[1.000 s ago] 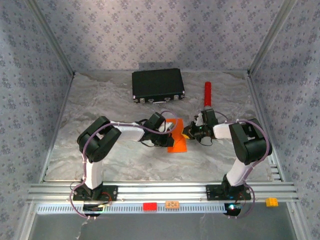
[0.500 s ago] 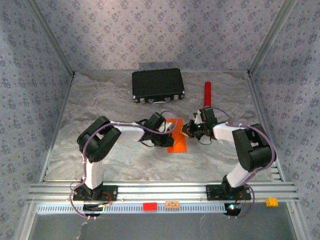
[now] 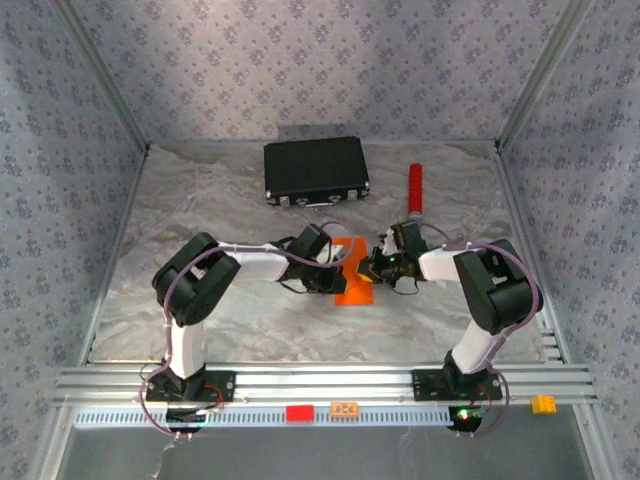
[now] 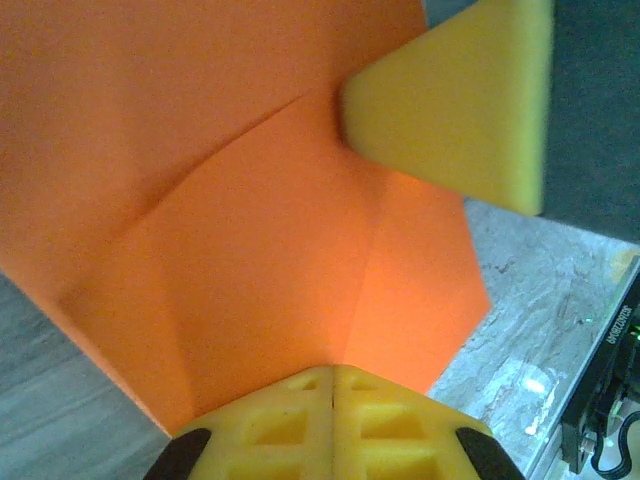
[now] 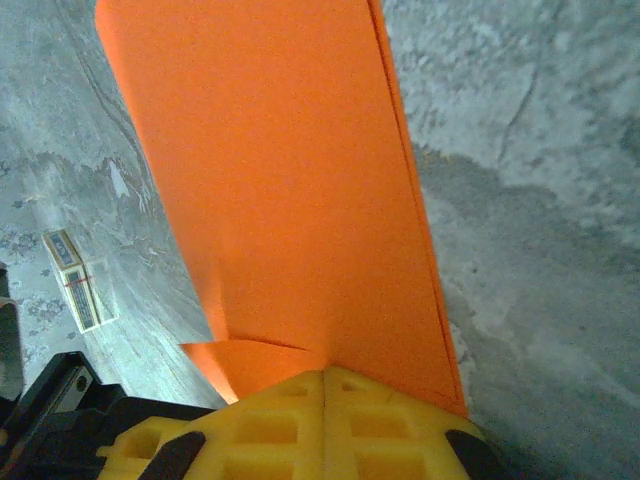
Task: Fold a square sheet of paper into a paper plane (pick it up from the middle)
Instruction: Fold the triangle a second time at the center of the table.
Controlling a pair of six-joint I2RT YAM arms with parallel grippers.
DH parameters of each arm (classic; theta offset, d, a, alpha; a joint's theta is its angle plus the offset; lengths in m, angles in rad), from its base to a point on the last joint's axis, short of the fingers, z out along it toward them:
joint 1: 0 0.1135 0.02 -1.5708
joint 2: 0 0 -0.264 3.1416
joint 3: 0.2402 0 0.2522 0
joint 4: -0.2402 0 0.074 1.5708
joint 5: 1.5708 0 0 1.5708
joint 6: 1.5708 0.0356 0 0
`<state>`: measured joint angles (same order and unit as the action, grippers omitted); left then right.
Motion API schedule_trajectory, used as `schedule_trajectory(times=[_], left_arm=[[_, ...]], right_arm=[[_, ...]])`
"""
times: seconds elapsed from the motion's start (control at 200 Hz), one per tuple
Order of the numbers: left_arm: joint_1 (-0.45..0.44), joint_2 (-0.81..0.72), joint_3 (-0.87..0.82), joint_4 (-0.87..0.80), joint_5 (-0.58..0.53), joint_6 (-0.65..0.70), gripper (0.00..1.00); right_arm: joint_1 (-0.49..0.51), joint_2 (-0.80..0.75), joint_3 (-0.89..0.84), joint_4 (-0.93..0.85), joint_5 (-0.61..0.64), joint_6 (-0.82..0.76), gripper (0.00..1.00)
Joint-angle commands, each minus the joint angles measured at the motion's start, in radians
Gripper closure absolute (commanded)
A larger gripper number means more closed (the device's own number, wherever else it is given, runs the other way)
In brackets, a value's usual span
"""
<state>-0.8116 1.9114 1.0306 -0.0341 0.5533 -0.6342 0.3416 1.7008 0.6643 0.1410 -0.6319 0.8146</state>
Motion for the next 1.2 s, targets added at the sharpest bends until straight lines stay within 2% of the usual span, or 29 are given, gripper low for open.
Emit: schedule_trajectory(times=[0.0,0.175,0.355,0.49,0.78,1.194], left_arm=[[-0.007,-0.004,0.061,-0.021,0.017,-0.018,0.96],[-0.007,0.07,0.119,-0.024,0.034,-0.019,0.96],[-0.008,0.101,0.105,-0.047,0.023,-0.016,0.96],[-0.012,0.08,0.074,-0.085,-0.011,0.01,0.95],[-0.023,-0.001,0.027,-0.14,-0.015,0.062,0.91],[-0.052,-0.06,-0.082,-0.184,-0.053,0.088,0.91]], right_arm=[[-0.012,0.026,-0.029,-0.049,0.07,-0.004,0.98],[-0.012,0.031,-0.031,-0.039,0.069,0.002,0.98],[-0.011,0.036,-0.036,-0.026,0.071,0.01,0.99],[-0.011,0.036,-0.04,-0.026,0.075,0.01,0.98],[-0.012,0.045,-0.04,-0.026,0.078,0.008,0.99],[-0.009,0.046,-0.038,-0.024,0.077,0.012,0.98]])
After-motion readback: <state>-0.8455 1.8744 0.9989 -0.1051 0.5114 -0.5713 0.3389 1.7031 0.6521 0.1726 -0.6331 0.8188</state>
